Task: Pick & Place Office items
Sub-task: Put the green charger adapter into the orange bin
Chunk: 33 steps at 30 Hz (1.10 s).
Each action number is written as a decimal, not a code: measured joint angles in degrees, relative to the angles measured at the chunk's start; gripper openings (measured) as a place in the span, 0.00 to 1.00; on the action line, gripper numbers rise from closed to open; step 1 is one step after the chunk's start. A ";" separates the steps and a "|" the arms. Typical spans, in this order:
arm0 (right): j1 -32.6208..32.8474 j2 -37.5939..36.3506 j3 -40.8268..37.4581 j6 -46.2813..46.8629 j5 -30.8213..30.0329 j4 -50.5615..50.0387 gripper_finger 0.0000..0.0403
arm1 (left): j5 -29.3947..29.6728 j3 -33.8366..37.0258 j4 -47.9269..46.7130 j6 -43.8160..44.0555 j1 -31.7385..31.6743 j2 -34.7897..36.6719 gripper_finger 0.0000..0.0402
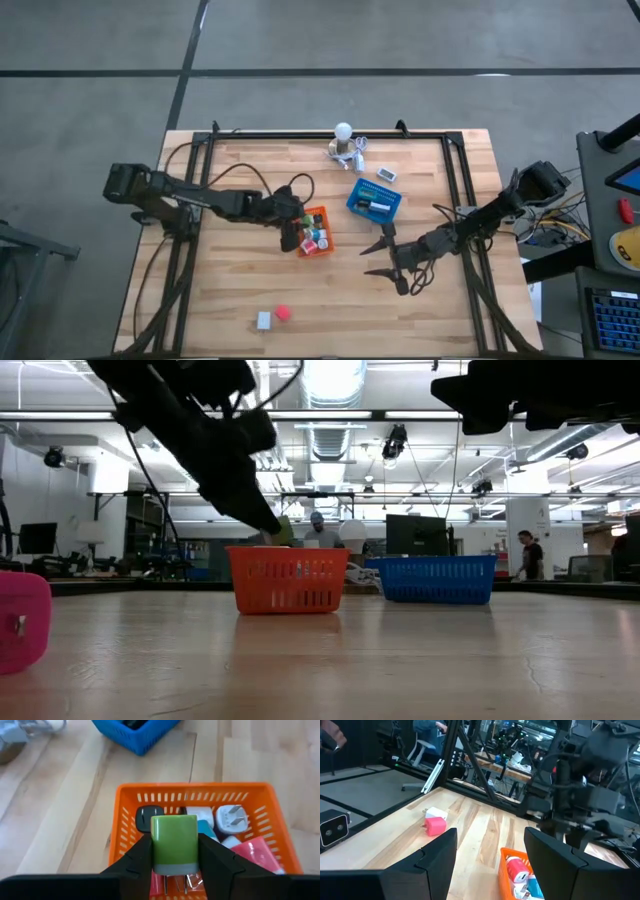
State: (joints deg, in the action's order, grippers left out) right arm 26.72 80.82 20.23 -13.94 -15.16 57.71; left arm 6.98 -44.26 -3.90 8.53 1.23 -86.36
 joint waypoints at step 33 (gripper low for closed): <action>0.00 -0.02 -0.02 0.24 -1.42 -0.02 0.56 | -2.97 -9.14 -12.24 -2.34 -1.66 -10.51 0.30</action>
State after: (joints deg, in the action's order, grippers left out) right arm 26.72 80.79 20.21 -13.70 -16.58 57.69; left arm 4.01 -53.40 -16.15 6.18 -0.43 -96.86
